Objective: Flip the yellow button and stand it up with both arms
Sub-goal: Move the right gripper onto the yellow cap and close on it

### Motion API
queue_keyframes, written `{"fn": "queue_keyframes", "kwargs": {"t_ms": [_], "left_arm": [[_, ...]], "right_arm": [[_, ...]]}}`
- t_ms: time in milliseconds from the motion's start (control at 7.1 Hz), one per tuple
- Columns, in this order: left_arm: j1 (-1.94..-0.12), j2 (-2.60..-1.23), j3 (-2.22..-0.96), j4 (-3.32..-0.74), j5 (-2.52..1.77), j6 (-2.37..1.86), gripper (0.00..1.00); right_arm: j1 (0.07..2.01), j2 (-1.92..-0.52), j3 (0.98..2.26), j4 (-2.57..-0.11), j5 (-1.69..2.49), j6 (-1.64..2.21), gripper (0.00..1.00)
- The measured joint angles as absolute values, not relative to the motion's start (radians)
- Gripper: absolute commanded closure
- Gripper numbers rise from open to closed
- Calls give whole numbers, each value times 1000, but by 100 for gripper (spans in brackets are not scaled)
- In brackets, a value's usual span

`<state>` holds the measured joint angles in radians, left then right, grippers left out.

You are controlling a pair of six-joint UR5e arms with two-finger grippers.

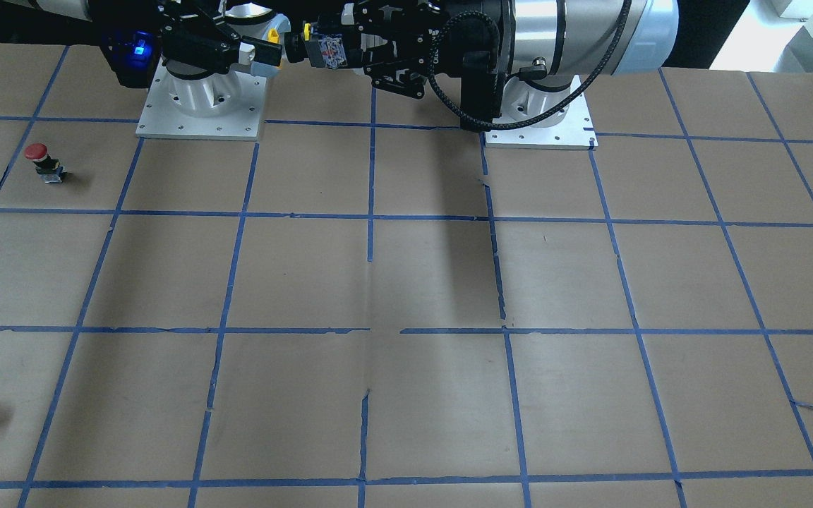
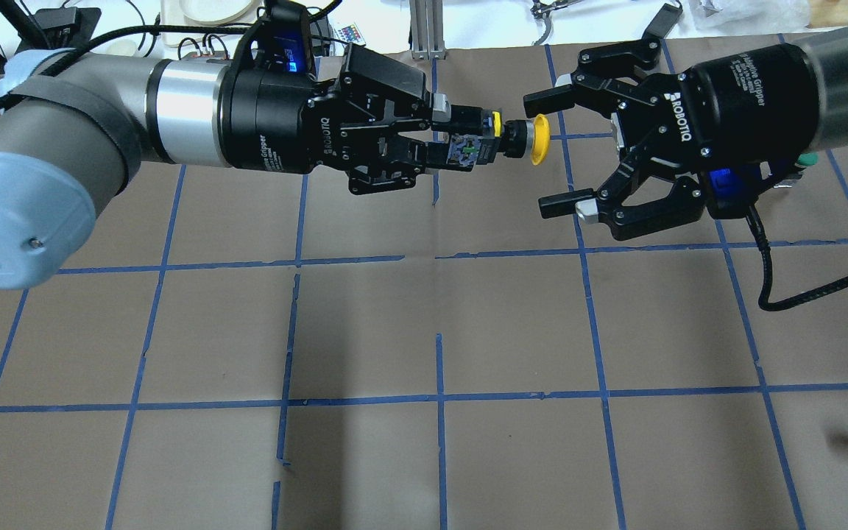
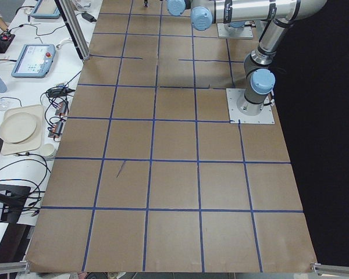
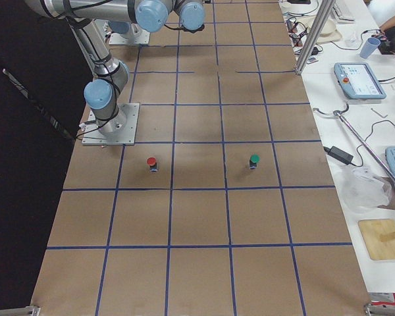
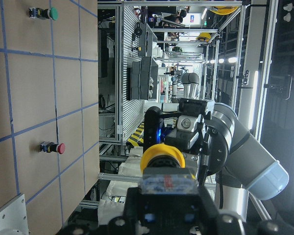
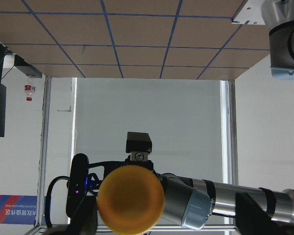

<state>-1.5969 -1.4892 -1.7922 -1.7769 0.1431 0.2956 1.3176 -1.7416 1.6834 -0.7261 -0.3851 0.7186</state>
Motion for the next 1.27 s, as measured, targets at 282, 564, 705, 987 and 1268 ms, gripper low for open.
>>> {"fn": "queue_keyframes", "kwargs": {"t_ms": [282,564,705,987,1268], "left_arm": [[-1597,-1487,-1792,-1776,143,296,98],[-1597,-1484,-1792,-1776,142,295,98],[-1597,-1483,-1792,-1777,141,295,98],[-1597,-1482,-1792,-1777,140,295,98],[-1597,-1480,-1792,-1777,140,295,98]], "right_arm": [[1318,-1745,1720,-733,-383,715,3],[1316,-1753,1725,-735,-381,715,4],[1314,-1754,1721,-735,-380,717,3],[1312,-1755,1716,-735,-373,723,3],[1312,-1756,1716,-733,-351,727,26]]}}
